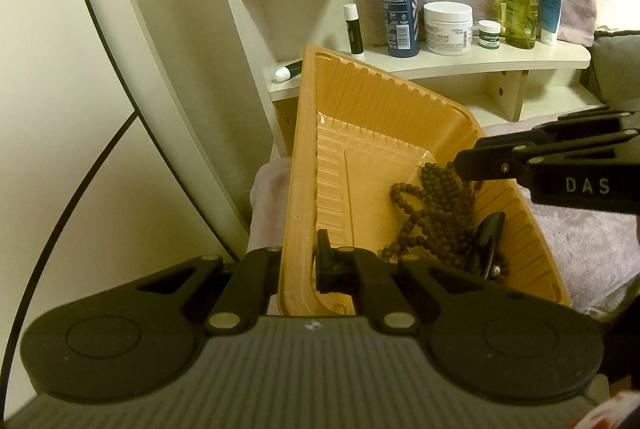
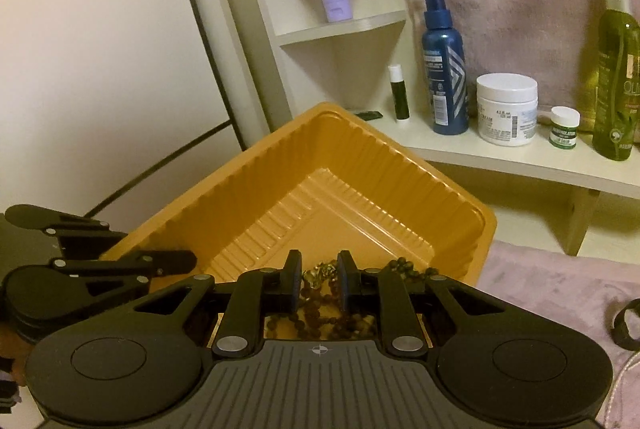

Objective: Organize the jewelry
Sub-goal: 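Carry the gold-charm strand into the tray and open the right gripper, then move the right gripper to the white pearl necklace and grasp it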

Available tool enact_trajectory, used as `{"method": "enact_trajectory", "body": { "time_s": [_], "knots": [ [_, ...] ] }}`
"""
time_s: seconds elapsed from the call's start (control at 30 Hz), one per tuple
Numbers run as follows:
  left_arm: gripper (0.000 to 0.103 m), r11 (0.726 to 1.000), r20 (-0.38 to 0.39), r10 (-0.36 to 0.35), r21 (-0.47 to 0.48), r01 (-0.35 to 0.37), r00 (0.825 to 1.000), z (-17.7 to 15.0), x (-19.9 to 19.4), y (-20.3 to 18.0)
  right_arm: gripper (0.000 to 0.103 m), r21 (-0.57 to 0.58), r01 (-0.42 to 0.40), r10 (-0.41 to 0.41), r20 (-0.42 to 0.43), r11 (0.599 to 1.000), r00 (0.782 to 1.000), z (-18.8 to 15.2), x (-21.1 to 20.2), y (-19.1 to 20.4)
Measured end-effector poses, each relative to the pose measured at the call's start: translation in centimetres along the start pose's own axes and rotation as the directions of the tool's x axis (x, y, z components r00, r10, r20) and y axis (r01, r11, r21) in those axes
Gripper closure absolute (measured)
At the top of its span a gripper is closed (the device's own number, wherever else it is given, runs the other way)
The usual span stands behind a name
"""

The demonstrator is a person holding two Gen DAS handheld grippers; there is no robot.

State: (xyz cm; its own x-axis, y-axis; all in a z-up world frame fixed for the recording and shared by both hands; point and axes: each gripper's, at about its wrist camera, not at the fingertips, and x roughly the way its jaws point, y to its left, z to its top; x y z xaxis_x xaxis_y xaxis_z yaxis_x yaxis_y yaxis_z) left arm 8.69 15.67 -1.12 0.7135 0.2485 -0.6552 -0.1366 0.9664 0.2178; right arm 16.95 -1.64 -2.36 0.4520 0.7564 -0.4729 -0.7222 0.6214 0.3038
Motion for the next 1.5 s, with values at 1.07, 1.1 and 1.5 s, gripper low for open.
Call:
{"method": "enact_trajectory", "body": {
  "time_s": [1.07,1.1,1.5],
  "knots": [
    [0.099,1.0,0.007,0.006,0.011,-0.006,1.0,0.0,-0.3,-0.2,0.041,0.283,0.498,-0.515,-0.017,0.819,0.857,-8.6,-13.9,-15.0],
    [0.099,1.0,0.006,0.006,0.011,-0.006,1.0,0.0,-0.3,-0.3,0.041,0.28,0.502,-0.519,-0.017,0.818,0.855,-8.8,-14.0,-15.1],
    [0.1,1.0,0.003,0.008,0.014,-0.008,1.0,0.0,-0.3,-0.2,0.081,0.179,0.449,-0.452,-0.025,0.875,0.892,-9.0,-10.9,-13.1]
  ]
}}
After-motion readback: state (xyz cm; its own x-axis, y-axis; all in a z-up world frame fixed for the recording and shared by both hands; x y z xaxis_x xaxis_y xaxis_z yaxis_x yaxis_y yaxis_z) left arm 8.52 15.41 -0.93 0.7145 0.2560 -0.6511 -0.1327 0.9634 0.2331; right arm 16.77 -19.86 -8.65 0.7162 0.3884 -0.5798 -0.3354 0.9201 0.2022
